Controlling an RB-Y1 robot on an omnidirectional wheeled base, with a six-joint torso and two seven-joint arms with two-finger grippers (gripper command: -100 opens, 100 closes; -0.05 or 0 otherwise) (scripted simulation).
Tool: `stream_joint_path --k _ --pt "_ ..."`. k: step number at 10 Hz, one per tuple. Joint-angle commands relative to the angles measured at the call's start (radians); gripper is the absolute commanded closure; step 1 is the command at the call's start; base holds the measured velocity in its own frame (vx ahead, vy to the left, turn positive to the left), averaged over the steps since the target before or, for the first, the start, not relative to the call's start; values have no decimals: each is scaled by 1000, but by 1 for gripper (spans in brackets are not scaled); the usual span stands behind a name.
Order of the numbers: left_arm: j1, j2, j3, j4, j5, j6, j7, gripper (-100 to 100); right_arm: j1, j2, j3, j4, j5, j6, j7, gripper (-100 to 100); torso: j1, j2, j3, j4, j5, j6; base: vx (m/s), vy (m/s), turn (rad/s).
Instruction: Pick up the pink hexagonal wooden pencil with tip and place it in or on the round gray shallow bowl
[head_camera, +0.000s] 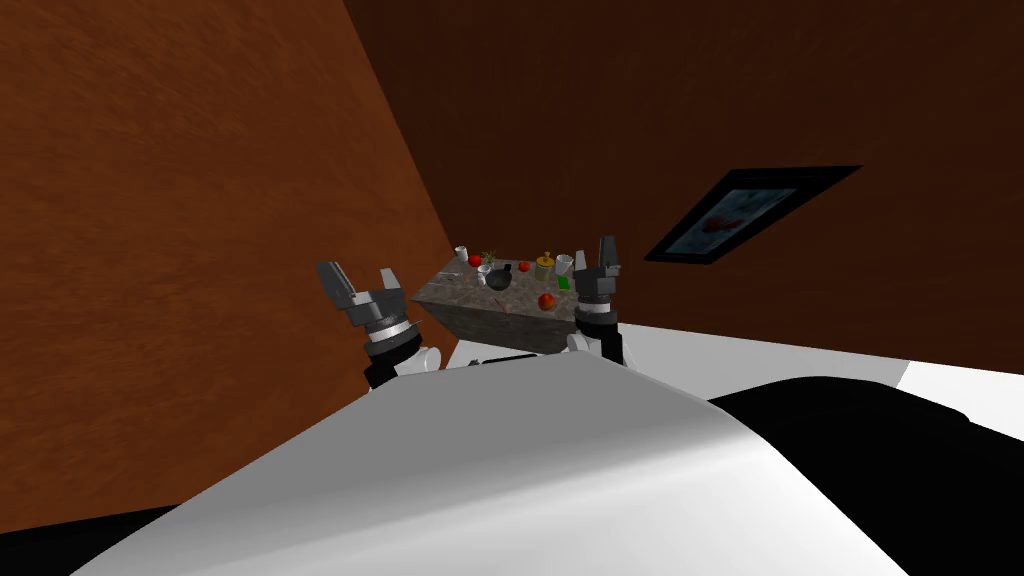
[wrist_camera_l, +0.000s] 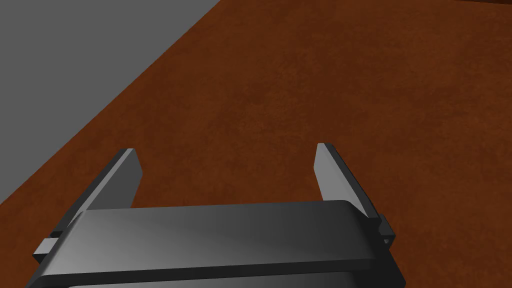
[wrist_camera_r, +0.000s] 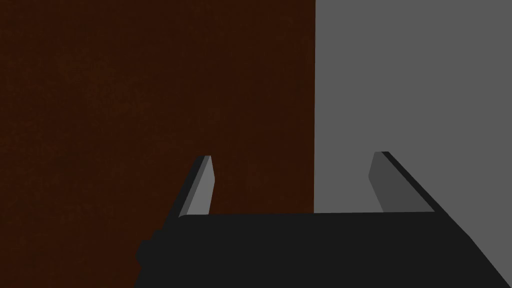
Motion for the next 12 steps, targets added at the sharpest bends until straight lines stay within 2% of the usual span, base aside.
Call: stream_joint_path --k 1,3,6,8,9,10,11,12 --pt "-3 41 -6 7 1 15 0 -100 0 0 0 0 0 0 0 0 0 0 0 0 0 0 -6 -1 -45" --pt "-9 97 -19 23 2 50 0 -100 0 0 0 0 0 0 0 0 1 1 0 0 0 0 -16 2 -81" --pt "-24 160 -49 60 6 133 -1 -100 0 0 0 0 0 0 0 0 1 2 1 0 0 0 -35 8 -131" --pt "-36 186 -75 91 9 198 -2 -100 0 0 0 0 0 0 0 0 1 3 1 1 0 0 -39 4 -166" --pt "-36 186 -75 91 9 204 -2 -100 0 0 0 0 0 0 0 0 0 2 1 1 0 0 -30 3 -44" --pt "-43 195 -88 107 11 243 -2 -100 0 0 0 0 0 0 0 0 0 2 1 0 0 0 -34 -2 -103" --pt "-43 195 -88 107 11 243 -2 -100 0 0 0 0 0 0 0 0 0 2 1 0 0 0 -27 4 -55" --pt "-50 202 -103 125 12 282 -2 -100 0 0 0 0 0 0 0 0 0 2 1 0 0 0 -26 3 -123"
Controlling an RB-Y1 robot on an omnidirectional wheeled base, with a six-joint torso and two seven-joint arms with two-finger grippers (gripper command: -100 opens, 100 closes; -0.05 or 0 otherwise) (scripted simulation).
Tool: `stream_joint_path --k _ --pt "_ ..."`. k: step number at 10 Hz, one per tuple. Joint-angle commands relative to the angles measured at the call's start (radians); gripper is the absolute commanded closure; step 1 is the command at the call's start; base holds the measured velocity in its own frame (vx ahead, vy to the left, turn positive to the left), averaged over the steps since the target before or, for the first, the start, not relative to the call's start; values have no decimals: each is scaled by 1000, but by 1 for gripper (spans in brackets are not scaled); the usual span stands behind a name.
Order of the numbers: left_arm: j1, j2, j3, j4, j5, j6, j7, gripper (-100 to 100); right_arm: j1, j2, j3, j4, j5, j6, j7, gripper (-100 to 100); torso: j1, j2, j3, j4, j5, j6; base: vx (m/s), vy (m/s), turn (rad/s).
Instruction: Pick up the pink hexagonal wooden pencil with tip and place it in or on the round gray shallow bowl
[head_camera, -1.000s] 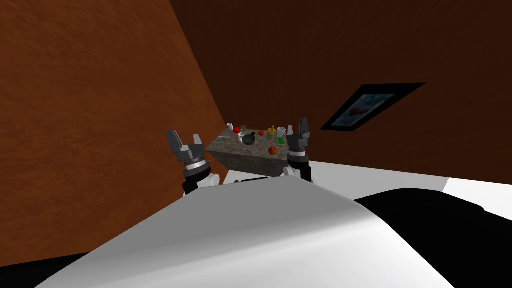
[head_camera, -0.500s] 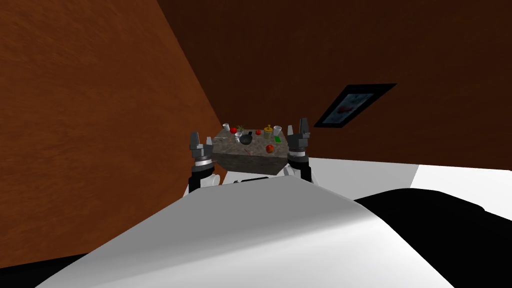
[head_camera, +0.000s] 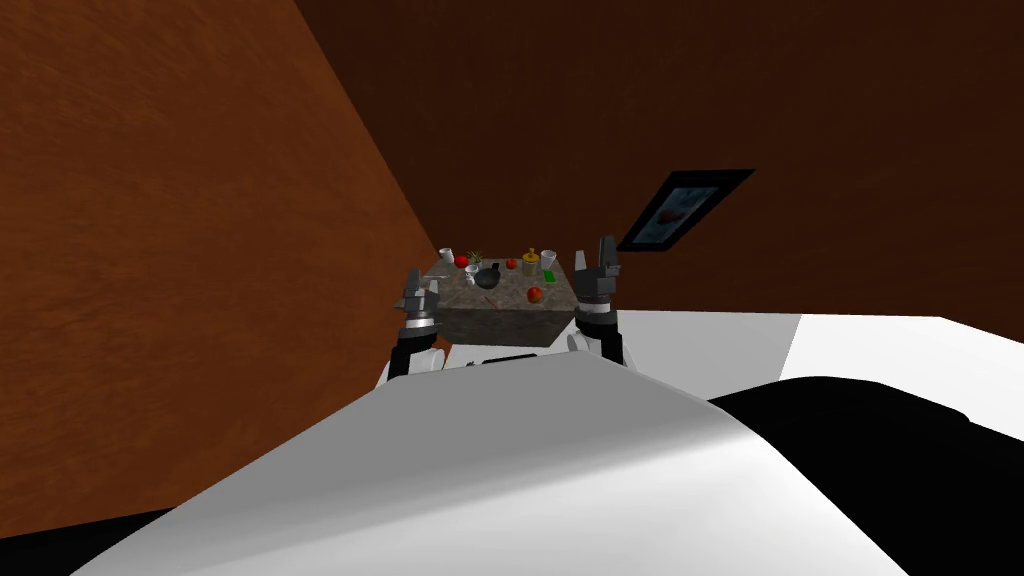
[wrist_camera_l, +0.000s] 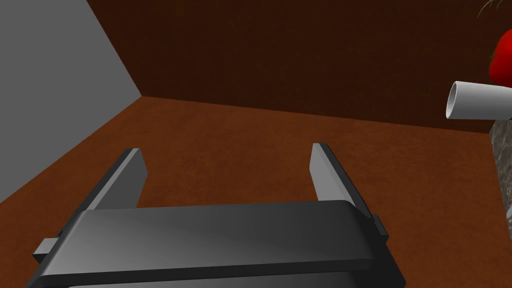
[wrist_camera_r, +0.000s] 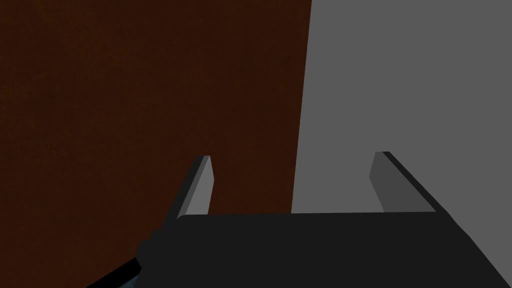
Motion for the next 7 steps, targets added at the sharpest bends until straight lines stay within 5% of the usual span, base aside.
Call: stream_joint_path --k 1,7 --pt "-9 12 -21 22 3 50 0 -100 0 0 0 0 0 0 0 0 0 0 0 0 0 0 -38 7 -186" --pt "-37 23 -65 80 7 195 2 -100 0 0 0 0 0 0 0 0 1 0 0 0 0 -1 -30 4 -97"
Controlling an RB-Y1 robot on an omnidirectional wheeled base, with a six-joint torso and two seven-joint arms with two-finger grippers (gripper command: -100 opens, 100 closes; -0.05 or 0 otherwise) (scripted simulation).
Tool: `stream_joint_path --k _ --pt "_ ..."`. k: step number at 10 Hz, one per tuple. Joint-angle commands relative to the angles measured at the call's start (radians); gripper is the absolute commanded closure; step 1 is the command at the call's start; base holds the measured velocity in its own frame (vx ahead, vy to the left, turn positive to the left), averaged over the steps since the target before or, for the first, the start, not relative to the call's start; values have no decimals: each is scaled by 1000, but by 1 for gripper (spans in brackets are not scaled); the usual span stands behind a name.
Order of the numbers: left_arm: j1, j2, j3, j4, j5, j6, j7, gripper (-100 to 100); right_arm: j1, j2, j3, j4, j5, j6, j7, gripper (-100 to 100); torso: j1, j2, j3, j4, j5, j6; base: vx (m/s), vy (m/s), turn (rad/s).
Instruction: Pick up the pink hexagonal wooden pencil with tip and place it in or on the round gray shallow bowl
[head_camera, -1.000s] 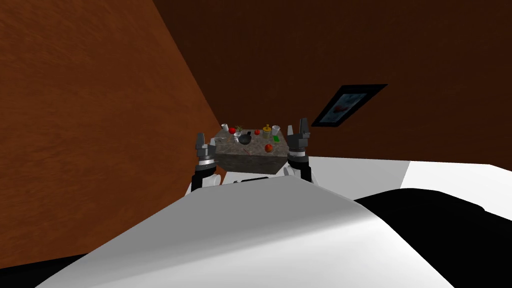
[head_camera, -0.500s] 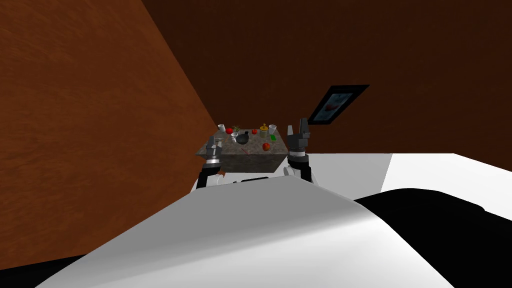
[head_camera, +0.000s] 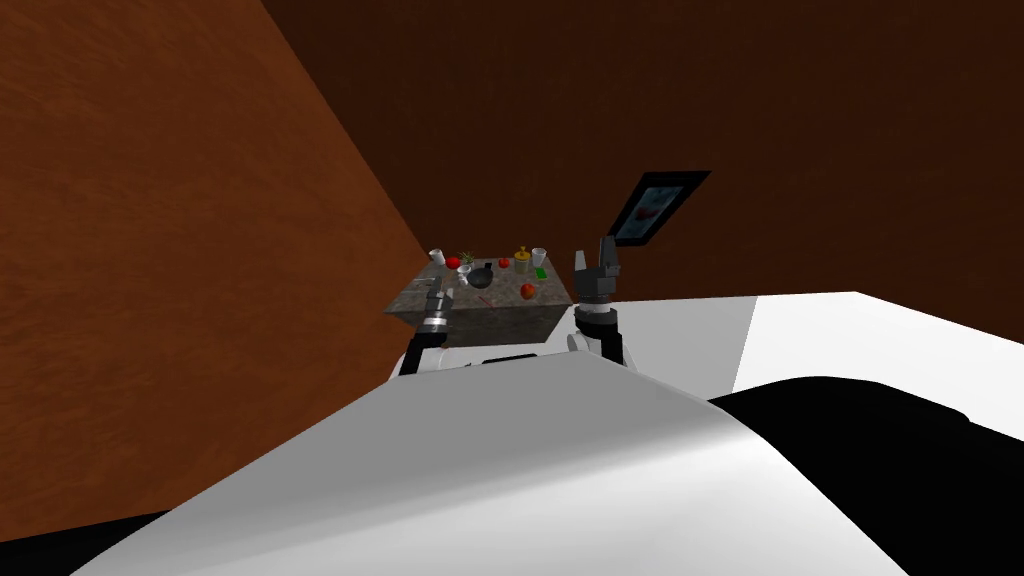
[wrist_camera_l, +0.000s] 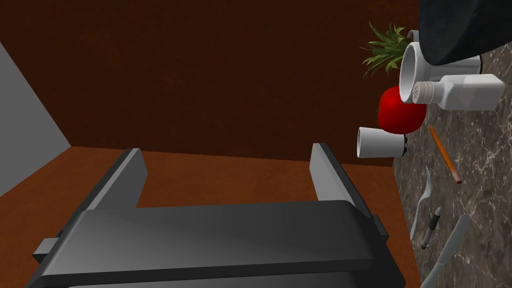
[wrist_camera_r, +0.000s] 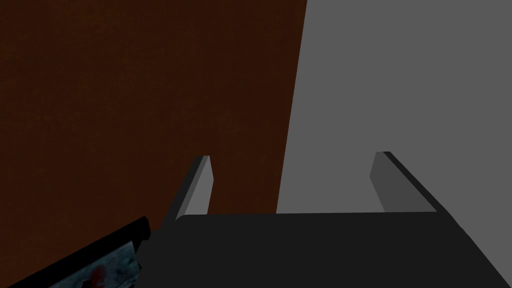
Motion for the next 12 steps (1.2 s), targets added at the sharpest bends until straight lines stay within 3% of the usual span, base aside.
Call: stream_joint_path --k 1,6,9,12 --pt "-6 3 -6 8 2 33 2 -100 0 0 0 0 0 0 0 0 0 0 0 0 0 0 -29 5 -69" --pt "-56 8 -62 90 -1 193 12 -100 0 0 0 0 0 0 0 0 1 1 0 0 0 0 -38 11 -137" --pt "-70 8 -75 111 -3 248 16 -100 0 0 0 0 0 0 0 0 1 0 0 0 0 0 -27 10 -70" --pt "-122 3 -111 177 -16 352 36 -100 0 0 0 0 0 0 0 0 1 0 0 0 0 0 -33 22 -136"
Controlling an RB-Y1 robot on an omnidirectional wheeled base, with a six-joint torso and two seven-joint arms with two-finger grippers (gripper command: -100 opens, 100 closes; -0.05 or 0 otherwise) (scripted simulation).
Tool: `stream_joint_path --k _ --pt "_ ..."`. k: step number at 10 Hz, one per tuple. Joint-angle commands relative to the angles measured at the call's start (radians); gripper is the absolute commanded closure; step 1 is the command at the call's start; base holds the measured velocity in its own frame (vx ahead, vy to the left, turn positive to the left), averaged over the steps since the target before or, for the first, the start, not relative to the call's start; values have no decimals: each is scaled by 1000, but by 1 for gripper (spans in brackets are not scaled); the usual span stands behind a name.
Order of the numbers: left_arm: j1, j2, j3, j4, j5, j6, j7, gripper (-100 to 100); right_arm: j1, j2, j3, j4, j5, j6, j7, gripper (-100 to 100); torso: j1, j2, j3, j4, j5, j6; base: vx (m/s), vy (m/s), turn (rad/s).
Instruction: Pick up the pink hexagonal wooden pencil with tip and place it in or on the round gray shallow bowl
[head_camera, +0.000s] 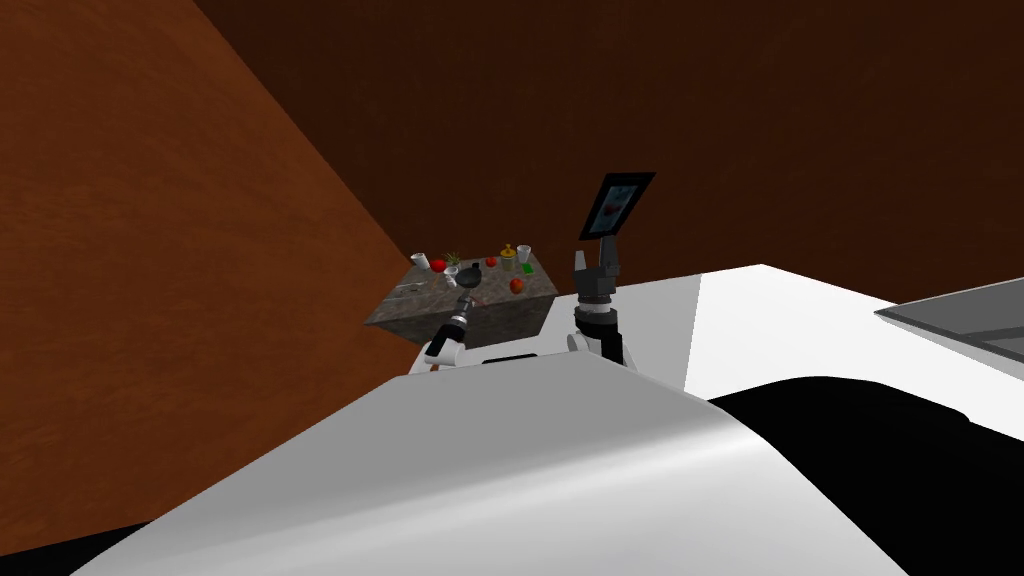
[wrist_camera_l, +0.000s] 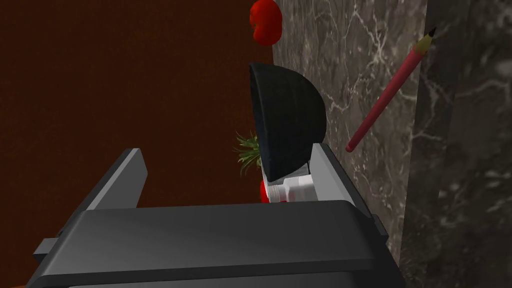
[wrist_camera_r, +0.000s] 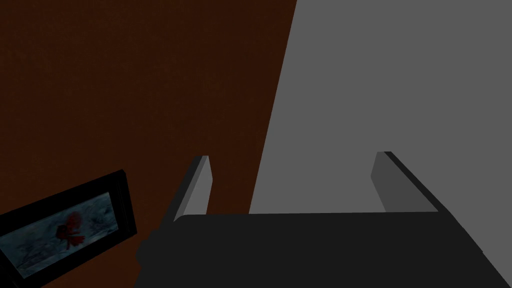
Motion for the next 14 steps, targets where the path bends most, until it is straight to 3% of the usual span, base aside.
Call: stream_joint_path --k 1,3,8,14 --pt "-31 9 -14 43 -2 50 19 -100 0 0 0 0 0 0 0 0 0 0 0 0 0 0 -47 37 -152" --pt "-52 6 -24 65 -8 94 28 -100 0 0 0 0 0 0 0 0 2 0 0 0 0 0 -34 40 -70" --pt "-164 -18 -66 177 -51 234 84 -100 0 0 0 0 0 0 0 0 2 -1 -1 0 0 0 -21 40 -91" --pt "-292 -39 -102 297 -107 355 153 -100 0 0 0 0 0 0 0 0 1 -2 -1 0 0 -1 -22 49 -58"
